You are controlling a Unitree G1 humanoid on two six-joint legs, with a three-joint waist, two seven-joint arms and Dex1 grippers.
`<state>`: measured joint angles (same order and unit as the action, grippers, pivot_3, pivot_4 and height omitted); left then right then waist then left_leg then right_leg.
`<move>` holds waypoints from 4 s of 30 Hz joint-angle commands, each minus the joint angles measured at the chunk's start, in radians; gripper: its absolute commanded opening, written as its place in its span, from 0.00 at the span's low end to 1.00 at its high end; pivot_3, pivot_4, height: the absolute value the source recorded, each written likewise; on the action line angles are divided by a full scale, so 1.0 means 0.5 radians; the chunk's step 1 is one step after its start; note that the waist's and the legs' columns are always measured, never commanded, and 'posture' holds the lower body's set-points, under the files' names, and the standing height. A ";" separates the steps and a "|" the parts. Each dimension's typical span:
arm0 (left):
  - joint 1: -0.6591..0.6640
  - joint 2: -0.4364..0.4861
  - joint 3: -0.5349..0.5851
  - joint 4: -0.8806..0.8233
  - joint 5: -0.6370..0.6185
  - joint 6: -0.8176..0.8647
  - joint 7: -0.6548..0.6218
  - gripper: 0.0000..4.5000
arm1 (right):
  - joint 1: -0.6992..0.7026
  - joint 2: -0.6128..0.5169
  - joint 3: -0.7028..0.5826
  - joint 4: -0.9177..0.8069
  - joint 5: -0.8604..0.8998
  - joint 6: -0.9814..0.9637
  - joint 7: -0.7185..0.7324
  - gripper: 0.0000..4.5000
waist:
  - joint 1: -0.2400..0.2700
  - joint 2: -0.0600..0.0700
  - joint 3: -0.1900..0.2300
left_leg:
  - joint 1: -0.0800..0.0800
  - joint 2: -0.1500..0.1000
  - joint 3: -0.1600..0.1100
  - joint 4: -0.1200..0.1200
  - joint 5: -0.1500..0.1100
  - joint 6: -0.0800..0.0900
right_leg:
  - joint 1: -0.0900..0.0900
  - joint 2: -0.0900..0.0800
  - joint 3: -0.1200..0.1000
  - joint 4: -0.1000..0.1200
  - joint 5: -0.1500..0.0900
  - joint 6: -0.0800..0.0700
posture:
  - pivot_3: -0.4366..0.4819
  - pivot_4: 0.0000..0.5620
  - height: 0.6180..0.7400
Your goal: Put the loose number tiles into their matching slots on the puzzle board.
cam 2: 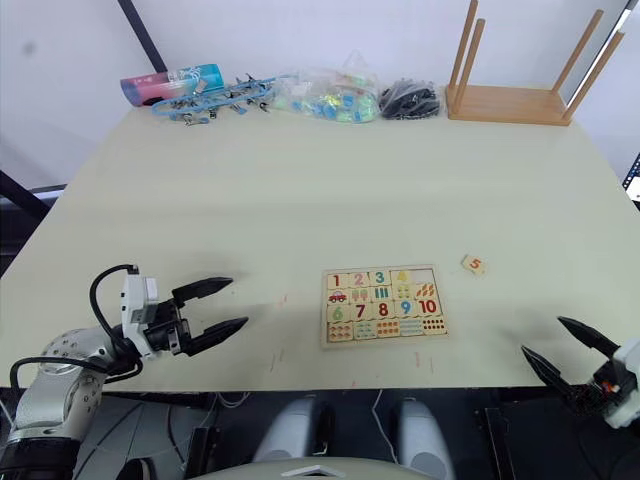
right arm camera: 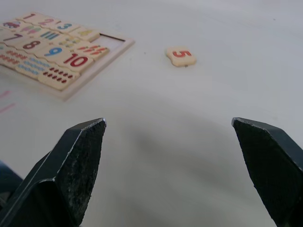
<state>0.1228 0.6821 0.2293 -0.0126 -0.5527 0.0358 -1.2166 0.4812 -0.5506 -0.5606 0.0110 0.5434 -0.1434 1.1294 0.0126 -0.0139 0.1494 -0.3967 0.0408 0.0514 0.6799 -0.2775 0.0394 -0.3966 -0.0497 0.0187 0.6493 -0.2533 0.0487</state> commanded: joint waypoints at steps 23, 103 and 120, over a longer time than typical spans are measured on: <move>-0.031 0.026 0.036 -0.055 -0.011 -0.019 -0.066 1.00 | -0.078 -0.004 0.020 0.065 0.035 -0.134 0.016 0.99 | 0.002 0.001 0.000 | 0.000 0.000 0.000 -0.001 0.000 0.000 | 0.000 -0.003 0.000 -0.002 0.000 0.000 | 0.48 0.27 0.98; -0.509 -0.015 -0.232 0.196 0.043 -0.187 -0.530 1.00 | -1.476 -0.729 1.065 -0.362 -0.573 1.170 -0.056 0.21 | -0.002 0.001 0.000 | -0.003 -0.001 -0.001 0.000 0.000 0.000 | 0.000 0.001 -0.003 -0.001 0.004 0.006 | 0.48 0.27 0.98; -0.614 -0.002 -0.312 0.266 0.068 -0.216 -0.695 1.00 | -2.037 -0.868 1.766 -0.660 -0.893 1.739 0.019 0.21 | -0.003 0.001 0.001 | -0.008 -0.002 -0.002 0.000 0.000 0.000 | -0.006 0.000 -0.004 -0.002 0.001 0.001 | 0.48 0.27 0.98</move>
<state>-0.1782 0.6740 0.0689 0.1305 -0.5128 -0.0600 -1.5485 -0.5087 -0.9691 0.3094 -0.3128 0.1206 0.7217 1.1241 0.0113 -0.0135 0.1499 -0.4008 0.0400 0.0506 0.6801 -0.2773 0.0395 -0.3997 -0.0498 0.0169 0.6481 -0.2524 0.0496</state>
